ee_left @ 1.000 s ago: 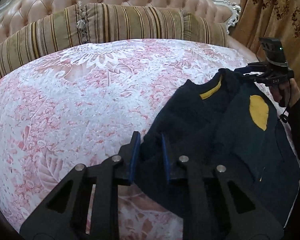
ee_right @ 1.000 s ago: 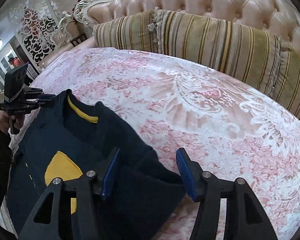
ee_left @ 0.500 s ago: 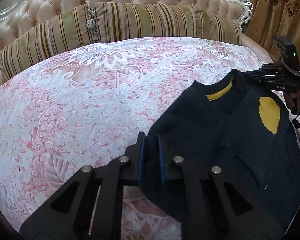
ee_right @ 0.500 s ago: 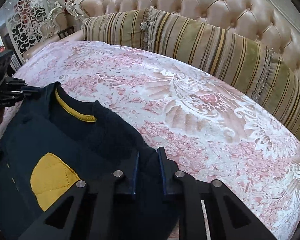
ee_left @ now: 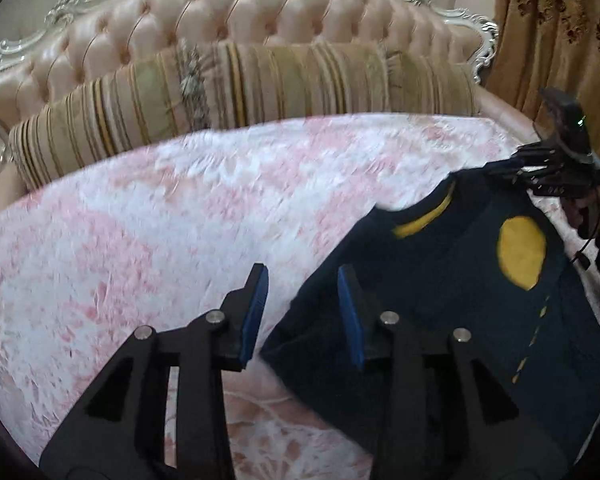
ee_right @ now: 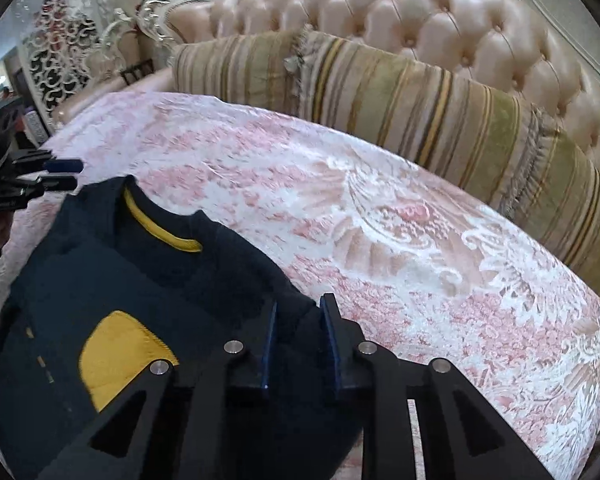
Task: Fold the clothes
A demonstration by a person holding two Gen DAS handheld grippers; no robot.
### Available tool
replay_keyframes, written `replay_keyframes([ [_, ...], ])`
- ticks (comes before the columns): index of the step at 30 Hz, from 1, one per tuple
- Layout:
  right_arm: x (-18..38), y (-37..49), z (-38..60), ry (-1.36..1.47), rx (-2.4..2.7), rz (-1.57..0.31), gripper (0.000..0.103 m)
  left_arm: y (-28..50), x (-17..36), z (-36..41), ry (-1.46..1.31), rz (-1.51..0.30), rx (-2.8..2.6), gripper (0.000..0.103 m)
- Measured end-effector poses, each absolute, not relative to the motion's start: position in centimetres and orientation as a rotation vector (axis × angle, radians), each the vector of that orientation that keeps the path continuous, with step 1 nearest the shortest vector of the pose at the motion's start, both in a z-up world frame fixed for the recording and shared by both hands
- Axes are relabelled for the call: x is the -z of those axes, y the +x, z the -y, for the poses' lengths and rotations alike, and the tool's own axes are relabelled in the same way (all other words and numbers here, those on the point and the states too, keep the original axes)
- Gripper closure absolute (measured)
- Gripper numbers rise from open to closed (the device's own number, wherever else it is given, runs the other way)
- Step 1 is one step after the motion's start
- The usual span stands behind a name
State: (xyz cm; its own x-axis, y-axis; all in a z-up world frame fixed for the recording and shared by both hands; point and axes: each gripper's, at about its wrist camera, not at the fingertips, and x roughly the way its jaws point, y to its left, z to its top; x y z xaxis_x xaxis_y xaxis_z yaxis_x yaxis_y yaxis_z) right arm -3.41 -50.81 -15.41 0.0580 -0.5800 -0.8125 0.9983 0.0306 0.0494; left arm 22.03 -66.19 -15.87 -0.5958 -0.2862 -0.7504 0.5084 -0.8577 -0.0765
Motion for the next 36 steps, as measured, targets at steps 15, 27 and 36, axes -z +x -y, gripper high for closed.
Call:
replay_keyframes([
  [15,14.2,-4.5,50.0,0.719,1.268,-0.624,0.067,16.5,19.4,67.2,1.215,-0.443,2.527,0.078],
  [27,16.3,-4.1,53.2,0.758,1.19,-0.623,0.056,16.5,19.7,67.7,1.215,-0.462,2.491,0.088],
  [36,17.0,-4.7,53.1,0.798,1.199,-0.589,0.099,16.5,19.8,67.6,1.207,-0.453,2.483,0.085],
])
